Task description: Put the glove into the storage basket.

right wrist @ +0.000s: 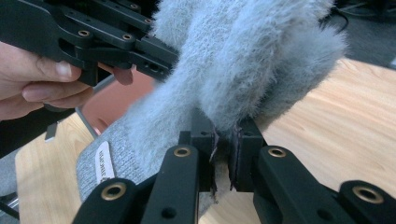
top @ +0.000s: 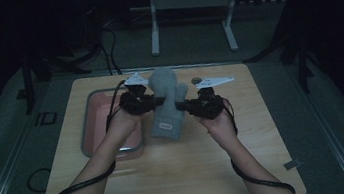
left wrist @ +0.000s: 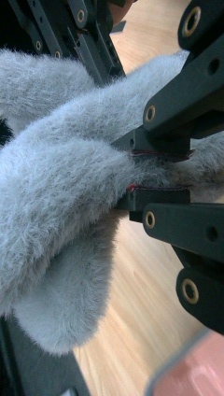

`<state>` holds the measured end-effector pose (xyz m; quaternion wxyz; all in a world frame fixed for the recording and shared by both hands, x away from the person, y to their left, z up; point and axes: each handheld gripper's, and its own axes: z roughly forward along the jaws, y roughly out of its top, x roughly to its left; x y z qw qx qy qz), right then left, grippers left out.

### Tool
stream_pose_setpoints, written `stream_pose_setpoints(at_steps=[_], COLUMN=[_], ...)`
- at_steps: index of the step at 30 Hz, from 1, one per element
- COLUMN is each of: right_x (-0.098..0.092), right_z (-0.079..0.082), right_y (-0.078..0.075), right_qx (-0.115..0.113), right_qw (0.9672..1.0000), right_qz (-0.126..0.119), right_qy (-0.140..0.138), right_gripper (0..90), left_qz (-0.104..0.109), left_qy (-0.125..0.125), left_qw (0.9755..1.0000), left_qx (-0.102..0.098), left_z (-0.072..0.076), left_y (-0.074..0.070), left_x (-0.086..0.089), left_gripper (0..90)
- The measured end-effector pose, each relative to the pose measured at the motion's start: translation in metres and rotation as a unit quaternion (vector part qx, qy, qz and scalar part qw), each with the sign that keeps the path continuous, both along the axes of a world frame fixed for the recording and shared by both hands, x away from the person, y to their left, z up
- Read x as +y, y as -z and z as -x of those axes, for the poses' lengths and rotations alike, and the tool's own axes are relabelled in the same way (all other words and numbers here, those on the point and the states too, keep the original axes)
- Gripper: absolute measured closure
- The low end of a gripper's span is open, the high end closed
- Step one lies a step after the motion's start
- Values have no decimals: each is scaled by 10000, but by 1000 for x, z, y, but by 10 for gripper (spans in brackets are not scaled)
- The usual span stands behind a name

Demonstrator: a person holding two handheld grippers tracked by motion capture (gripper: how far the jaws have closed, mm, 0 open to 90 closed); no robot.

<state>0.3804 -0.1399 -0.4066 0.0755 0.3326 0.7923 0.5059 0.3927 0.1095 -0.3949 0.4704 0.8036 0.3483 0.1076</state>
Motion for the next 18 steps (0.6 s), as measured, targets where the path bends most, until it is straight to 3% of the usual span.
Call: stream_pose_setpoints(at_steps=[9, 13, 15, 17, 18], right_x=[57, 74, 95, 100, 112], right_z=[-9, -11, -13, -13, -14], right_y=[-14, -17, -20, -20, -21], right_qx=[2, 35, 44, 28, -6], right_qw=[9993, 9987, 9980, 9978, 9976], right_qz=[-35, -84, -112, -106, -52], right_qy=[-377, -498, -621, -648, -691], right_gripper=[826, 826, 826, 826, 825], left_qz=[-78, -158, -180, -170, -166], left_qy=[-358, -551, -670, -759, -803], left_qw=[9993, 9983, 9976, 9970, 9966], left_qx=[-40, -39, -37, -34, -29], left_z=[6, 9, 11, 13, 13], left_y=[-10, -15, -17, -17, -17], left_x=[49, 69, 82, 93, 97], left_gripper=[799, 799, 799, 799, 799])
